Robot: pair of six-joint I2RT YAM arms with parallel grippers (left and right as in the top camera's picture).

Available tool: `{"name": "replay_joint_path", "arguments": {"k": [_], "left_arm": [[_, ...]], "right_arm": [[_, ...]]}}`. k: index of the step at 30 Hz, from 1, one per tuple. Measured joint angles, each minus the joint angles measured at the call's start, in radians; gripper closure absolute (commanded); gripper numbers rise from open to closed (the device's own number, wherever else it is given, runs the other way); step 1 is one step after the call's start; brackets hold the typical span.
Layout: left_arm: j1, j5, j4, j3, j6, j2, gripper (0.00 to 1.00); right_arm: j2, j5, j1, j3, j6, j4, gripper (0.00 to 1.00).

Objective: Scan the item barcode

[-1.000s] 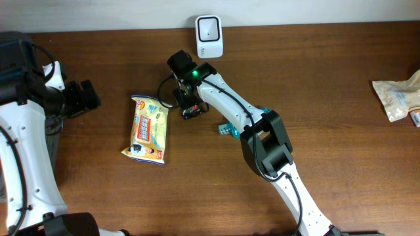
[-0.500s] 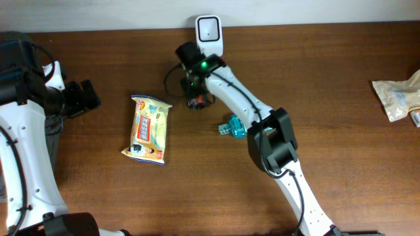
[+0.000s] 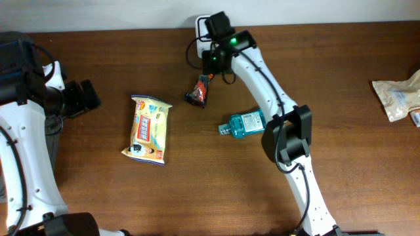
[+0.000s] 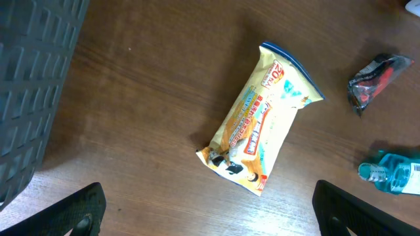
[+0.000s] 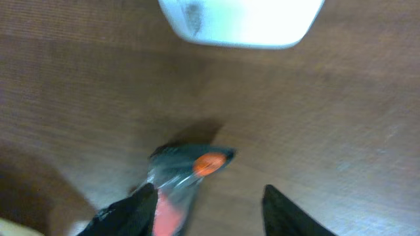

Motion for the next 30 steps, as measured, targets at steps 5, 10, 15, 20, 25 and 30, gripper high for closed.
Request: {"name": "replay_joint_path", "arguments": {"k": [5, 10, 15, 20, 25, 30], "left_arm": [[0.0, 0.0, 0.0, 0.0, 0.0, 0.0, 0.01], [0.0, 0.0, 0.0, 0.0, 0.0, 0.0, 0.01], [0.0, 0.0, 0.0, 0.0, 0.0, 0.0, 0.01], [0.0, 0.0, 0.0, 0.0, 0.0, 0.0, 0.01], [0.0, 0.0, 0.0, 0.0, 0.0, 0.0, 0.01], [0.0, 0.0, 0.0, 0.0, 0.0, 0.0, 0.01]], "right_arm": [[0.0, 0.036, 0.077, -0.002, 0.148, -0.018, 0.33], [0.0, 0.178, 0.152, -0.105, 0.311, 0.01, 0.33], [0.0, 0.241, 0.15, -0.246, 0.377, 0.137, 0.32], [-0.002, 0.269, 0.141, -0.275, 0.391, 0.201, 0.32], [-0.002, 0.274, 0.141, -0.281, 0.383, 0.225, 0.38], [-0.002, 0.277, 0.141, -0.285, 0.365, 0.223, 0.38]]}}
